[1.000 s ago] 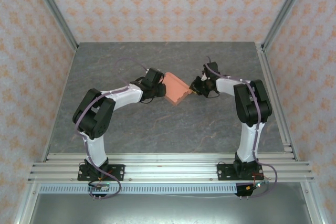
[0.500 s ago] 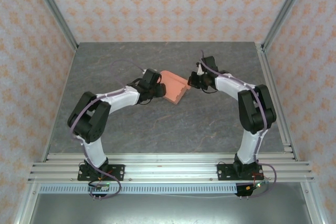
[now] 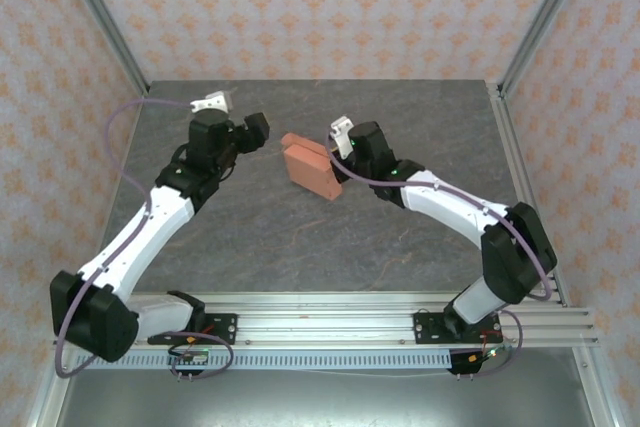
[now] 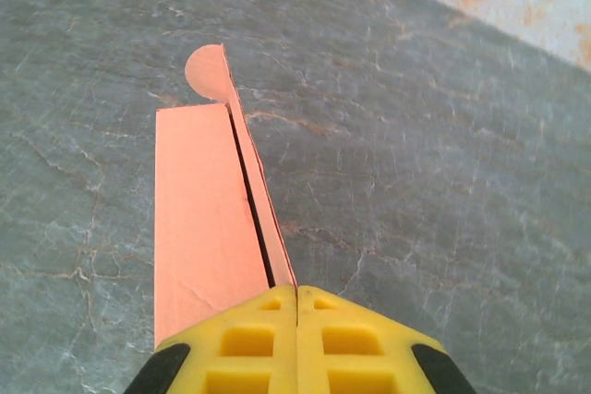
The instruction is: Fold the paper box
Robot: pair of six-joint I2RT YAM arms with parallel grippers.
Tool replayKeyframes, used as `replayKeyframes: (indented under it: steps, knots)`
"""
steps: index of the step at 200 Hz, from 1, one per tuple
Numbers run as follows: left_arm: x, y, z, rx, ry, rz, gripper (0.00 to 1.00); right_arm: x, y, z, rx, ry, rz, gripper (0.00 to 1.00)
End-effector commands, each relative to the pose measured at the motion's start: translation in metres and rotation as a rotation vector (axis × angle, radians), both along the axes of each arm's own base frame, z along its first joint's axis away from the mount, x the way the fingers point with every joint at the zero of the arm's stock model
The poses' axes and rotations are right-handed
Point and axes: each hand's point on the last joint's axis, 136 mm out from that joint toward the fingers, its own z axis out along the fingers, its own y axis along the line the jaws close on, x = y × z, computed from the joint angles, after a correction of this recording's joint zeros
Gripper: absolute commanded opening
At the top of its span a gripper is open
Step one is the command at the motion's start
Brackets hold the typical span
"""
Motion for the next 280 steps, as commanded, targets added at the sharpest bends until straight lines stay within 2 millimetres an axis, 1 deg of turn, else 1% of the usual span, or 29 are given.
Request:
replayKeyframes:
  steps: [1, 19, 33, 52, 78, 91, 103, 123, 148, 166, 178, 196, 202, 214, 225, 243, 265, 280]
  knots:
    - [-0.017, 0.027, -0.013, 0.083, 0.043, 0.074, 0.93, 0.000, -0.001, 0.031, -0.006, -0.205, 0.060, 0.00]
    - [-0.024, 0.041, -0.014, 0.097, 0.048, 0.110, 1.00, -0.018, 0.011, 0.022, -0.008, -0.242, 0.136, 0.00]
    - [-0.027, 0.049, -0.018, 0.106, 0.054, 0.135, 1.00, -0.035, 0.022, 0.013, -0.041, -0.296, 0.178, 0.00]
    - [-0.030, 0.055, -0.027, 0.104, 0.067, 0.157, 1.00, -0.049, 0.027, 0.000, -0.085, -0.329, 0.188, 0.00]
    - [-0.027, 0.053, -0.043, 0.078, 0.076, 0.150, 1.00, -0.067, 0.028, -0.015, -0.104, -0.338, 0.211, 0.00]
    - [-0.024, 0.051, -0.048, 0.074, 0.090, 0.141, 1.00, -0.078, 0.031, -0.021, -0.124, -0.338, 0.228, 0.00]
    - [-0.020, 0.050, -0.052, 0.074, 0.112, 0.138, 1.00, -0.087, 0.036, -0.028, -0.149, -0.328, 0.254, 0.00]
    - [-0.014, 0.047, -0.056, 0.060, 0.144, 0.132, 1.00, -0.095, 0.045, -0.036, -0.204, -0.322, 0.275, 0.00]
    - [-0.001, 0.038, -0.059, 0.033, 0.168, 0.097, 0.99, -0.095, 0.051, -0.040, -0.233, -0.334, 0.271, 0.00]
    - [0.011, 0.032, -0.064, 0.024, 0.205, 0.054, 0.94, -0.087, 0.047, -0.033, -0.229, -0.360, 0.216, 0.00]
    - [0.021, 0.025, -0.066, 0.015, 0.212, 0.008, 0.87, -0.080, 0.043, -0.027, -0.214, -0.366, 0.184, 0.00]
    - [0.036, 0.015, -0.070, 0.000, 0.218, -0.078, 0.69, -0.076, 0.040, -0.023, -0.165, -0.332, 0.186, 0.00]
    - [0.041, 0.007, -0.070, -0.013, 0.203, -0.140, 0.66, -0.075, 0.039, -0.021, -0.145, -0.323, 0.191, 0.00]
    - [0.048, -0.012, -0.065, -0.034, 0.134, -0.306, 0.66, -0.073, 0.035, -0.018, -0.113, -0.310, 0.197, 0.00]
    - [0.050, -0.023, -0.063, -0.020, 0.082, -0.444, 0.66, -0.070, 0.031, -0.017, -0.096, -0.303, 0.191, 0.00]
    - [0.057, -0.023, -0.073, 0.083, 0.071, -0.543, 0.63, -0.068, 0.028, -0.015, -0.082, -0.291, 0.192, 0.00]
    - [0.058, -0.040, -0.078, 0.152, 0.052, -0.719, 0.64, -0.068, 0.028, -0.015, -0.074, -0.286, 0.199, 0.00]
    - [0.060, -0.047, -0.084, 0.170, 0.062, -0.790, 0.65, -0.068, 0.029, -0.018, -0.077, -0.280, 0.201, 0.00]
